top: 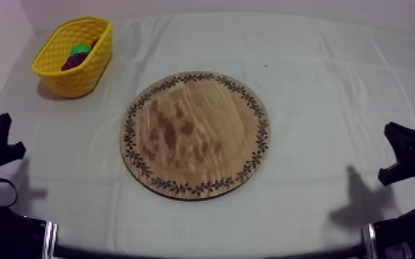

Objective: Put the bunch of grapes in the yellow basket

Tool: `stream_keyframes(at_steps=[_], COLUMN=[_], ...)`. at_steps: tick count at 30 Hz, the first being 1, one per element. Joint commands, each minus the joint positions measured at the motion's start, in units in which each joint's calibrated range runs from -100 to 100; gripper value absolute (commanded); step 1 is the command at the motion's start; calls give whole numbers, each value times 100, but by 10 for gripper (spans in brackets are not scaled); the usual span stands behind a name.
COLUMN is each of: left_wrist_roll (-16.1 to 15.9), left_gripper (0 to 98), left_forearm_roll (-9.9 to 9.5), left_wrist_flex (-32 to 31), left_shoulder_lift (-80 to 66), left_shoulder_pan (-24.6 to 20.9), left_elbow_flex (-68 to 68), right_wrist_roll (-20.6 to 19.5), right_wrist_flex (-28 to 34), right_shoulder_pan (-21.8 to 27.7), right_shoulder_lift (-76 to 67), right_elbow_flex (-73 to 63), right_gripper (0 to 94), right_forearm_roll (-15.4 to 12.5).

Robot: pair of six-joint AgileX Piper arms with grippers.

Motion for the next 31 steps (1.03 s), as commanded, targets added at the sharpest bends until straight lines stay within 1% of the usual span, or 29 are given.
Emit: stream_keyframes(at_steps=[1,6,11,23,31], left_wrist_roll=[19,184,337,144,-160], left_gripper=[0,0,0,0,0], left_forearm_roll=[22,52,40,55,60], left_wrist_flex=[48,147,215,312,395], left_shoulder_lift=[-6,-14,-15,-16,-16], left_shoulder_pan=[-6,-3,46,-66,-263], left_elbow_flex=[7,12,13,13,13], right_wrist_roll=[-2,-2,-2,-2,-2], right_wrist_flex=[4,4,4,4,4], right_shoulder_pan=[-2,-2,-2,-2,-2], right_shoulder_lift=[-1,-1,-1,-1,-1], right_elbow_flex=[-3,-3,-3,-3,-3], right_gripper=[4,4,4,4,4], right_forearm_roll=[1,1,1,1,1])
